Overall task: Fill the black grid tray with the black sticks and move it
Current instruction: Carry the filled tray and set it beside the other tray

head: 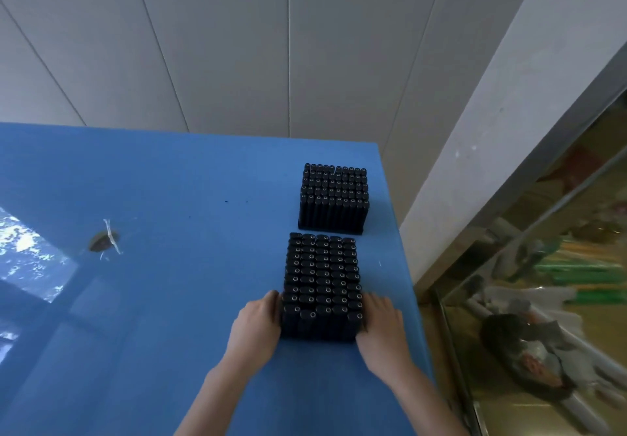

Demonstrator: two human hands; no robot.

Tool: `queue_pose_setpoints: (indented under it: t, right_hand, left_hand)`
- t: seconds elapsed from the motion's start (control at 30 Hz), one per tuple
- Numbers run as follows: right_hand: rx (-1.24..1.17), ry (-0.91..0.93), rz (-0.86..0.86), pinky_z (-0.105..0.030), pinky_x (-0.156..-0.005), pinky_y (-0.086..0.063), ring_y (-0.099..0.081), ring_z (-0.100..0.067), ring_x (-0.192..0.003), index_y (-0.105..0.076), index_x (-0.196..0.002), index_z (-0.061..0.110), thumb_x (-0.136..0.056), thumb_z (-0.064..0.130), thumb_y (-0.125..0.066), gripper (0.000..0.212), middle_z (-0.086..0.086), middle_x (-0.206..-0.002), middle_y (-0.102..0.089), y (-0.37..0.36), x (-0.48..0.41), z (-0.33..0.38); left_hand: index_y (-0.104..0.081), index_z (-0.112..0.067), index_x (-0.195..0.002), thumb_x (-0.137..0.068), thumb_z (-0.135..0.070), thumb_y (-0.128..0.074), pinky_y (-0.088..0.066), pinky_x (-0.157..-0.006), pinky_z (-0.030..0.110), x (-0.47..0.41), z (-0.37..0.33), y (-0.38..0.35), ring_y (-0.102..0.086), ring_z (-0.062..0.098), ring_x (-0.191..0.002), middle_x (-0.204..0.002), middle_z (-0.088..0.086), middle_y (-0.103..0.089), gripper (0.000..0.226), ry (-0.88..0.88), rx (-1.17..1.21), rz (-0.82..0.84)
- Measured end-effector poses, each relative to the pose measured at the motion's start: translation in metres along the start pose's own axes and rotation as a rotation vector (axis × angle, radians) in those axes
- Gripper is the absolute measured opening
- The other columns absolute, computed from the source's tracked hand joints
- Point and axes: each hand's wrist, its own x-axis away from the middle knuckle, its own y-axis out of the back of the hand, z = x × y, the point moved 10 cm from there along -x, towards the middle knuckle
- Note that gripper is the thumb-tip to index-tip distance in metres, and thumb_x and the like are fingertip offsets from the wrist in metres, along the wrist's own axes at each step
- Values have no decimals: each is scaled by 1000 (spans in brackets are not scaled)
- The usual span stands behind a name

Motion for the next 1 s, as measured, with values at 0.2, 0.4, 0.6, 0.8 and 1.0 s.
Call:
queue_pose_setpoints:
  t: [0.2, 0.4, 0.6, 0.8, 1.0]
  right_hand:
    - [15, 67, -22, -29, -67, -26, -46, -22, -89, -47, -87, 17, -70, 42, 2, 58, 0, -93, -56, 6, -2, -1]
    - [-41, -6, -81, -32, -67, -33, -49, -24, -87, -46, -81, 16, -95, 23, -33, 20, -3, -87, -56, 14, 2, -8]
    - [-560, -73, -67, -21, -79, -46, -62, -7, -86, -49, -98, 30, -79, -10, -53, 44, 6, -93, -66, 14, 34, -24]
    - [-630, -51, -149, -9, -70, -44, -57, -2, -82, -45, -94, 30, -64, 4, -81, 53, 10, -84, -62, 13, 54, -14]
    - [-540, -3, -175, -10, -57, -41, -59, -5, -71, -43, -82, 30, -63, 15, -84, 48, 13, -71, -61, 22, 41, -16]
  left_hand:
    - [-49, -13, -92, -89, -10, -32, -36, -62, 32, 1, -12, 2, -45, 30, -74, -74, 3, -49, 18, -45, -232, 68]
    - [-48, -10, -77, -93, -22, -37, -39, -62, 34, -5, -7, 5, -49, 34, -73, -73, 9, -57, 23, -85, -160, 94]
    - [-50, -12, -114, -88, 5, -46, -39, -72, 22, -27, -9, 20, -52, 12, -82, -99, -2, -58, 31, -170, 242, -10]
    - [-40, -17, -135, -79, 10, -52, -32, -102, 24, -43, -30, 6, -45, 13, -123, -130, -5, -52, 63, -290, 252, 207]
    - [-46, -16, -129, -76, 11, -62, -39, -103, 36, -40, -25, 14, -53, 15, -114, -121, -4, -58, 61, -277, 293, 162]
